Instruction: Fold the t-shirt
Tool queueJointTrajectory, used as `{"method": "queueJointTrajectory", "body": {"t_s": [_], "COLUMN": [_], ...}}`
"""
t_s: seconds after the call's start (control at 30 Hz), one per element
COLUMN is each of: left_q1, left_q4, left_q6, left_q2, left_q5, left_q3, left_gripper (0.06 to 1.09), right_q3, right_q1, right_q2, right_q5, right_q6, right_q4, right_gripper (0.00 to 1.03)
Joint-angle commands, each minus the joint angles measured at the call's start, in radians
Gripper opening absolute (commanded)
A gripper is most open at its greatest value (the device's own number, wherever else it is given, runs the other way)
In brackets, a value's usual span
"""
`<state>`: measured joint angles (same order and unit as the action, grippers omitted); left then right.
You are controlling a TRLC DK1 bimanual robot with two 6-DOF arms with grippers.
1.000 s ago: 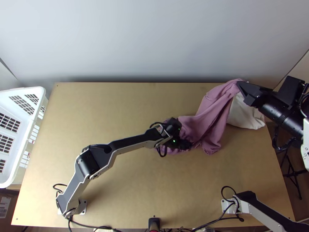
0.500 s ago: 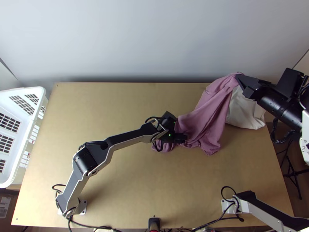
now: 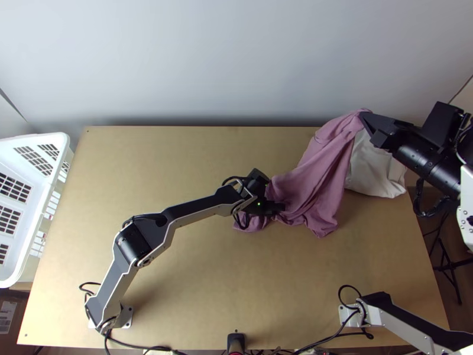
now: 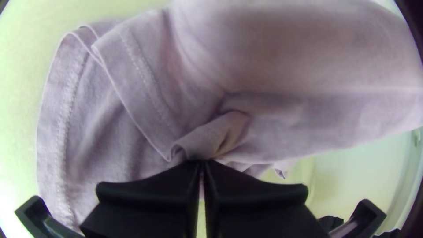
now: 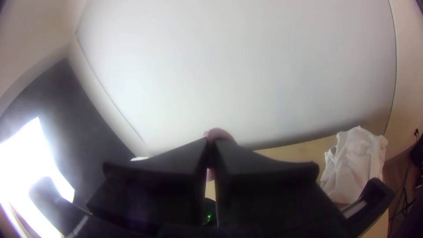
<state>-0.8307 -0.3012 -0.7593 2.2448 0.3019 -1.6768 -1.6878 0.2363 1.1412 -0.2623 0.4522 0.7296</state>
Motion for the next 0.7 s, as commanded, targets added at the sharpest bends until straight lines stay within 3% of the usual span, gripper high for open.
{"method": "queueJointTrajectory", "body": {"t_s": [0.0,0.33,0.67], "left_q1": [0.019,0.071,0.094], "left_q4": [-0.027,-0.115,-0.233], "left_q6": [-0.011,-0.02,-0.026], "left_q2": [-0.002,-0.071,-0.237], "left_q5": [-0.015,0.003,0.08], "left_q3": [-0.006,-0.089,-0.242], "left_gripper": [0.1,0.1,0.09], "right_q3": [0.0,-0.004,-0.009], "right_q1": [0.001,0.001,0.0], "right_q2": [0.011,0.035,0.045], "right_q5": [0.0,0.0,0.0], "right_q6": [0.0,0.0,0.0], "right_q4": [-0.009,-0.027,-0.029], "right_gripper": [0.03,0.03,0.03]}}
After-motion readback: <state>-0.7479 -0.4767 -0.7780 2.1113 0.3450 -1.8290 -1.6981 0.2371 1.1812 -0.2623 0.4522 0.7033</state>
